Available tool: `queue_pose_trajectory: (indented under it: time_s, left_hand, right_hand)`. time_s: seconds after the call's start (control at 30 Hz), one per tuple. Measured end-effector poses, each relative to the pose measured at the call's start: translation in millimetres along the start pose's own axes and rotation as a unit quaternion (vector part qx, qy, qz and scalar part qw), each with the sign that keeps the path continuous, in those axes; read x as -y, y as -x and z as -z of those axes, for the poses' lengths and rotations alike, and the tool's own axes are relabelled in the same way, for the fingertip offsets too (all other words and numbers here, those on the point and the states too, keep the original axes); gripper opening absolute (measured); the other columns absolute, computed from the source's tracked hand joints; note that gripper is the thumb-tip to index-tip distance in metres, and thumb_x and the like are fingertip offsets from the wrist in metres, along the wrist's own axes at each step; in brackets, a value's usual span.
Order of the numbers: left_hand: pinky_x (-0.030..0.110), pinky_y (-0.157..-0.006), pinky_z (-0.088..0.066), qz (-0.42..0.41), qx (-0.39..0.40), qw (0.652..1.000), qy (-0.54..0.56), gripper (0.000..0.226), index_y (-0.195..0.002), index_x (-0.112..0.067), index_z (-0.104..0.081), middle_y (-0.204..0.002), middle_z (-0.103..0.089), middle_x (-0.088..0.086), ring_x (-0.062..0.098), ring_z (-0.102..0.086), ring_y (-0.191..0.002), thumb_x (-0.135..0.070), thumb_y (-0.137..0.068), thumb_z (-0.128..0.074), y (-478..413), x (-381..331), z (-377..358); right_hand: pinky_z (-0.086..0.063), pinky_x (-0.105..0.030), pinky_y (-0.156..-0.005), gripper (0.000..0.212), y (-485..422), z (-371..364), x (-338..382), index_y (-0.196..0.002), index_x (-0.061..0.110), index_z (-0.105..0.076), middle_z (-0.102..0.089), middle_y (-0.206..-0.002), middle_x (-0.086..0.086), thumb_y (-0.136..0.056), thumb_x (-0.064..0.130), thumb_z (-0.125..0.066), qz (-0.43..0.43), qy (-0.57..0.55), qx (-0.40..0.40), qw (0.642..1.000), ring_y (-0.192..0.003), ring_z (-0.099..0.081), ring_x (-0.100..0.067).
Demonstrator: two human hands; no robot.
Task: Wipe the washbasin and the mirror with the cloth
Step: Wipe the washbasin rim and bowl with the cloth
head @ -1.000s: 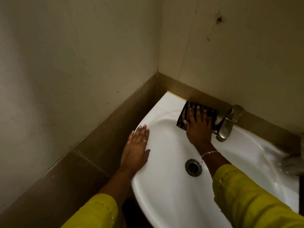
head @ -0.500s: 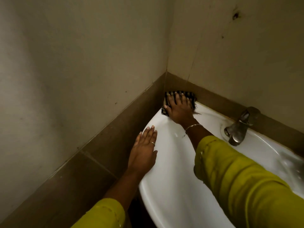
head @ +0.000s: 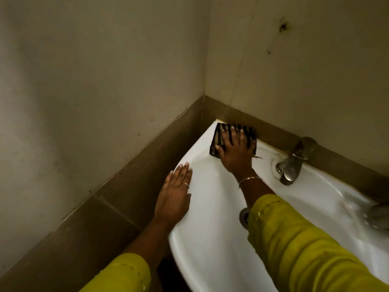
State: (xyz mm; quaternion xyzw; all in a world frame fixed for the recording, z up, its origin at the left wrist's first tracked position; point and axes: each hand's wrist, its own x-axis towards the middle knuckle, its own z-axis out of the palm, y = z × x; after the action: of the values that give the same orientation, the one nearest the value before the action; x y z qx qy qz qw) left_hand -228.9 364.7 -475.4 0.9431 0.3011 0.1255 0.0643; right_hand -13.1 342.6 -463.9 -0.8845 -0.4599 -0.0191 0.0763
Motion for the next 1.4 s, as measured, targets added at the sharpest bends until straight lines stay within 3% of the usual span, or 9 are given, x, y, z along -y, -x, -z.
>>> queue_pose_trajectory:
  time_s: [0.13,0.27,0.43,0.57,0.7,0.93,1.17,1.3,1.4]
  left_hand:
    - [0.039,-0.108,-0.027,-0.004,-0.01,1.0,-0.007,0.065,-0.126,-0.001,-0.05,-0.134,-0.049,0.017,0.031,-0.048,-0.122,-0.014,-0.065,-0.067,0.5,0.1,0.9]
    - [0.044,-0.101,-0.034,0.003,0.012,1.0,-0.019,0.075,-0.124,-0.002,-0.053,-0.132,-0.052,0.016,0.029,-0.051,-0.121,-0.016,-0.056,-0.081,-0.1,-2.0,2.6]
    - [0.038,-0.11,-0.022,0.009,0.015,1.0,0.006,0.069,-0.129,-0.002,-0.047,-0.136,-0.048,0.016,0.03,-0.046,-0.124,-0.017,-0.064,-0.064,0.1,-1.4,3.8]
    - [0.037,-0.113,-0.012,0.017,0.02,0.999,0.047,0.069,-0.139,-0.006,-0.032,-0.148,-0.027,0.01,0.02,-0.021,-0.136,-0.014,-0.077,-0.062,-1.0,-2.5,5.3]
    - [0.05,-0.101,-0.024,0.022,0.043,0.999,0.017,0.076,-0.131,-0.003,-0.045,-0.137,-0.047,0.015,0.028,-0.044,-0.126,-0.014,-0.063,-0.076,-0.4,-0.6,2.0]
    - [0.032,-0.112,0.001,0.024,0.021,0.998,0.056,0.073,-0.143,-0.01,-0.009,-0.153,-0.008,0.006,0.02,-0.008,-0.141,-0.016,-0.086,-0.054,0.2,-2.4,1.8]
    - [0.026,-0.112,-0.001,0.056,0.004,0.992,0.112,0.081,-0.138,-0.013,0.006,-0.148,0.008,0.0,0.016,0.006,-0.139,-0.023,-0.088,-0.056,-0.6,-5.2,3.1]
    - [0.023,-0.11,0.004,0.059,0.001,0.991,0.119,0.081,-0.136,-0.016,0.013,-0.145,0.017,-0.002,0.014,0.013,-0.137,-0.028,-0.09,-0.052,-0.4,-5.8,3.7]
    - [0.022,-0.11,0.004,0.064,0.005,0.99,0.123,0.082,-0.136,-0.015,0.014,-0.146,0.016,-0.002,0.013,0.011,-0.138,-0.026,-0.089,-0.053,0.7,-4.9,3.7]
  right_hand:
    - [-0.025,-0.066,-0.101,0.065,26.1,-2.6,-26.9,-0.137,0.019,-0.043,-0.045,-0.141,-0.016,-0.086,0.053,-0.022,-0.048,0.014,-0.026,0.998,-0.129,-0.039,-0.043]
    - [-0.023,-0.063,-0.104,0.074,51.6,-7.0,-51.0,-0.137,0.009,-0.043,-0.04,-0.141,-0.027,-0.09,0.056,-0.012,-0.087,0.015,-0.051,0.995,-0.128,-0.036,-0.049]
    - [-0.02,-0.063,-0.105,0.062,55.9,-10.5,-40.3,-0.133,0.003,-0.047,-0.042,-0.136,-0.032,-0.088,0.044,-0.031,-0.128,0.021,-0.089,0.987,-0.127,-0.036,-0.051]
    - [-0.009,-0.06,-0.109,0.065,38.2,-10.5,-27.4,-0.14,0.007,-0.036,-0.029,-0.145,-0.03,-0.088,0.044,-0.028,-0.124,0.007,-0.077,0.989,-0.135,-0.024,-0.049]
    - [-0.003,-0.058,-0.111,0.073,17.9,-9.9,-6.7,-0.145,0.011,-0.025,-0.02,-0.151,-0.025,-0.086,0.052,-0.01,-0.076,-0.002,-0.057,0.995,-0.139,-0.015,-0.045]
    - [-0.011,-0.059,-0.109,0.073,-1.8,-10.7,30.8,-0.142,0.013,-0.035,-0.035,-0.146,-0.022,-0.085,0.051,-0.011,0.04,-0.003,-0.033,0.999,-0.136,-0.026,-0.045]
    - [-0.014,-0.055,-0.112,0.053,25.8,-20.7,66.5,-0.137,0.021,-0.045,-0.043,-0.143,-0.013,-0.091,0.042,-0.029,0.232,-0.038,-0.021,0.972,-0.136,-0.03,-0.037]
    - [-0.02,-0.054,-0.112,0.054,20.5,-18.9,57.4,-0.134,0.022,-0.047,-0.044,-0.143,-0.012,-0.093,0.048,-0.025,0.272,-0.039,-0.01,0.961,-0.136,-0.032,-0.035]
    - [-0.014,-0.051,-0.113,0.066,2.4,-6.6,46.2,-0.138,0.024,-0.042,-0.036,-0.148,-0.012,-0.088,0.059,-0.015,0.221,-0.053,0.018,0.974,-0.14,-0.024,-0.034]
